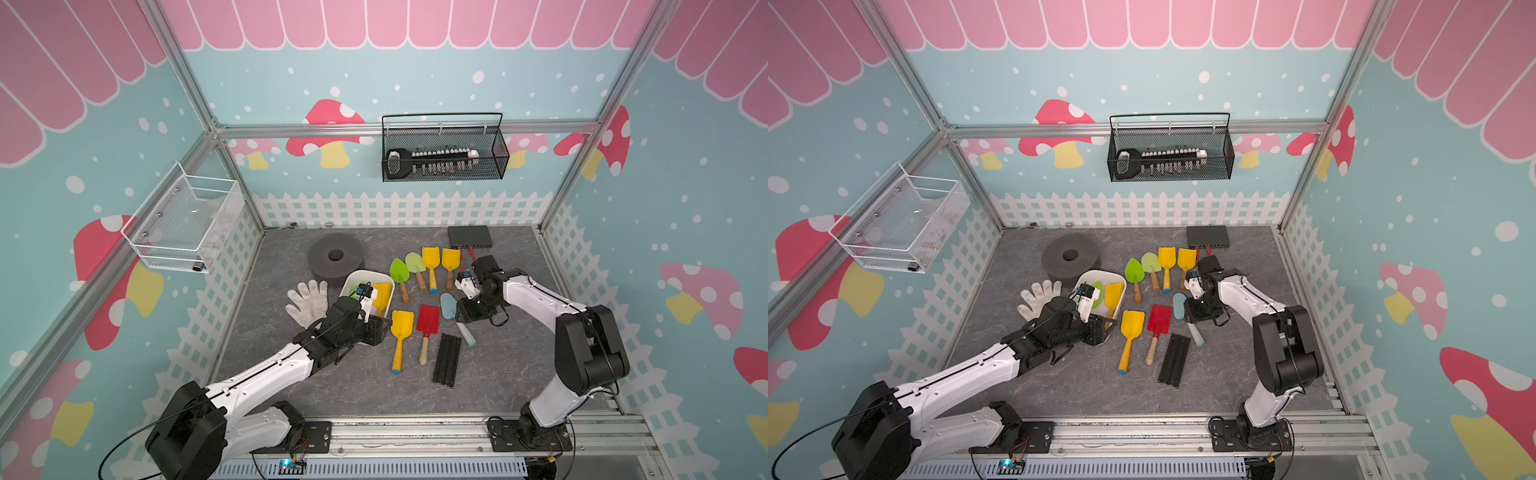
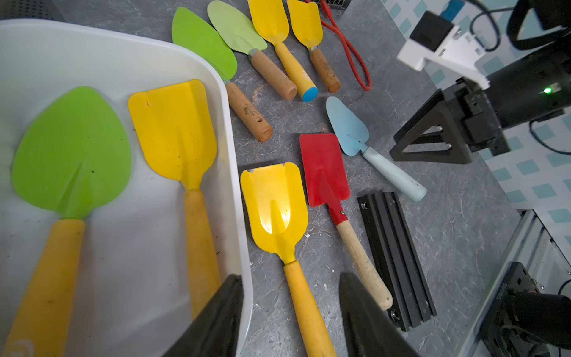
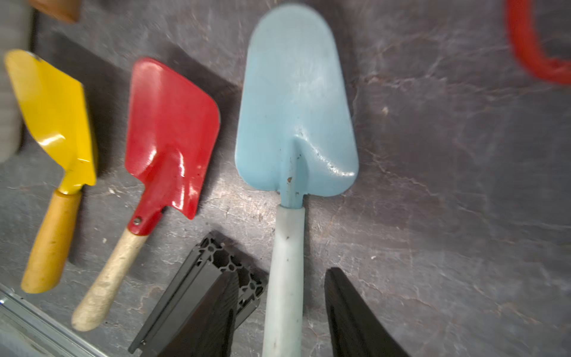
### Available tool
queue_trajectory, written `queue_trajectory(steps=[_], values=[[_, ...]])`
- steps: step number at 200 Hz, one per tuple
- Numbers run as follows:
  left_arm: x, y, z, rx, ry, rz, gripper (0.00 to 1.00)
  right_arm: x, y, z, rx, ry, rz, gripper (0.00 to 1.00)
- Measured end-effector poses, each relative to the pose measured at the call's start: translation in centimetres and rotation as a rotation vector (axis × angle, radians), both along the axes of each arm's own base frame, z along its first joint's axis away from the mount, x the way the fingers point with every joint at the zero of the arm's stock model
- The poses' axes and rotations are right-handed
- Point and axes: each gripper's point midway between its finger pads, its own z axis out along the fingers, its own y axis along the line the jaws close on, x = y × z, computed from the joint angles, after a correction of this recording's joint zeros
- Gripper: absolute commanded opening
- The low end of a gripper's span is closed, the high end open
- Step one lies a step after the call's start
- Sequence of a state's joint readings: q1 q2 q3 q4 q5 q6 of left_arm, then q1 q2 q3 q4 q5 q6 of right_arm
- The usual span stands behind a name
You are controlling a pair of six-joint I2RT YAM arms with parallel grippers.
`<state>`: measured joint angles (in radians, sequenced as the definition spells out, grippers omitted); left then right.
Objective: Take the shovel out of the storage box
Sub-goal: Place the shovel at the center of the board, then pick up the shovel from the storage box.
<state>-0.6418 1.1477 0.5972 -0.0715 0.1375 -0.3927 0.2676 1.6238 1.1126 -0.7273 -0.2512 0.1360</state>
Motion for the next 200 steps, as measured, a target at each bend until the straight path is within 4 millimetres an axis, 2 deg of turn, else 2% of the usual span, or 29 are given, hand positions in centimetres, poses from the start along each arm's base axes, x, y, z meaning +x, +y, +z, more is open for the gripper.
queue_trajectory(steps=[49,66,102,131,165,200], values=[[0.4,0.5,0.4,0.010,-0.023,0.031,0.57,0.6,0.3,6.4,0.082,-0.214,-0.037,0.53],[0.7,0.9,0.2,0.027,-0.028,0.055,0.57,0.4,0.4,7.8,0.119,-0.274,-0.057,0.57],[1.4,2.1,0.1,0.064,-0.046,0.121,0.59,0.4,0.9,10.2,0.209,-0.374,-0.098,0.58],[2.1,3.4,-0.5,0.105,-0.045,0.182,0.60,0.7,2.1,11.1,0.292,-0.424,-0.090,0.58],[3.4,5.3,-1.9,0.165,0.006,0.269,0.59,0.1,4.5,11.0,0.349,-0.428,-0.008,0.58],[4.7,6.4,-3.0,0.224,0.054,0.320,0.59,-0.2,5.4,10.8,0.361,-0.430,0.034,0.58]])
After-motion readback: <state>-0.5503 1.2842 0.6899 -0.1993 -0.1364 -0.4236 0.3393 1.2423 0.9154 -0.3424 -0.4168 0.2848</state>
